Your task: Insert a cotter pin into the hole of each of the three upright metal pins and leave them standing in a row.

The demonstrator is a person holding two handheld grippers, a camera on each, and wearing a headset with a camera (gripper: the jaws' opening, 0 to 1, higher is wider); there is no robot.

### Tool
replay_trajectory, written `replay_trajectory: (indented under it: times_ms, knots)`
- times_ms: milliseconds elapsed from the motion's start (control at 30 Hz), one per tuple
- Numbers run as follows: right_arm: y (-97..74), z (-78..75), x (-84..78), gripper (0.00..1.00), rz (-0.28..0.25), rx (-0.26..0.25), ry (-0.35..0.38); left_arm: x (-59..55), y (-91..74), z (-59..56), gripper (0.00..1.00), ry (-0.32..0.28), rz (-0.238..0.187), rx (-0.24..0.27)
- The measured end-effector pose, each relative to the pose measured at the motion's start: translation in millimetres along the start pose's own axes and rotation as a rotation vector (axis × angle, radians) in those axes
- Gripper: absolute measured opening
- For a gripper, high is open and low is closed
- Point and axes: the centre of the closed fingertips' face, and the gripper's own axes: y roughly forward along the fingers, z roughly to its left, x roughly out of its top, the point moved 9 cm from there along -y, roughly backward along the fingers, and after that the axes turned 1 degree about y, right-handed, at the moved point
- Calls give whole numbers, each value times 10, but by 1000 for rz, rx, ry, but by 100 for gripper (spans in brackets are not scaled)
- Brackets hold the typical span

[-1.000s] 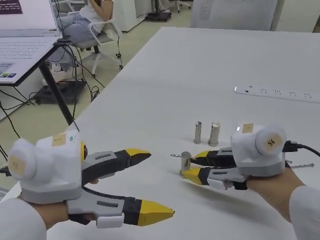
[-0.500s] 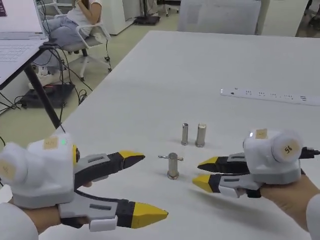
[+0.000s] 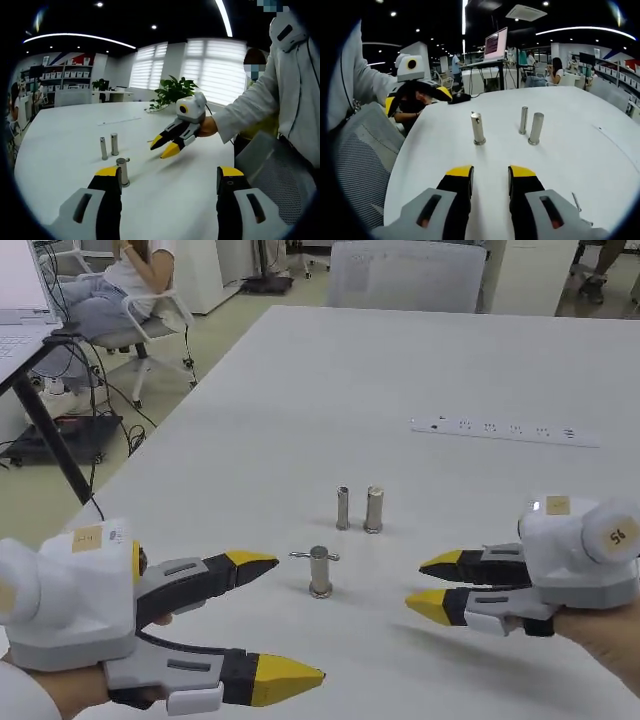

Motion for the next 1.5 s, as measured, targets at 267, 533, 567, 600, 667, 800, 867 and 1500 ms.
replay_trajectory:
  times_ms: [267,533,567,600,667,800,867,1500]
  knots:
    - [-63,-85,57,34,-3,-29,29,11,15,-14,78,2,1,-7]
    - [7,-278,152,34,-8,-43,29,5,11,-28,77,-1,5,-7]
    - [19,-299,168,34,-7,-46,30,0,10,-29,77,-3,6,-6]
    - [38,-325,193,34,-5,-49,26,-6,9,-33,77,-4,6,-6]
    - [71,-365,244,34,-6,-48,20,-12,6,-41,77,-7,4,-5]
    - [142,-433,329,34,-5,-47,6,-31,-6,-43,77,-10,4,-3]
    - [184,-471,365,34,-2,-47,0,-39,-15,-41,77,-14,4,-1]
    - [572,-746,532,33,22,-29,-46,-71,-101,-10,77,-25,-4,21]
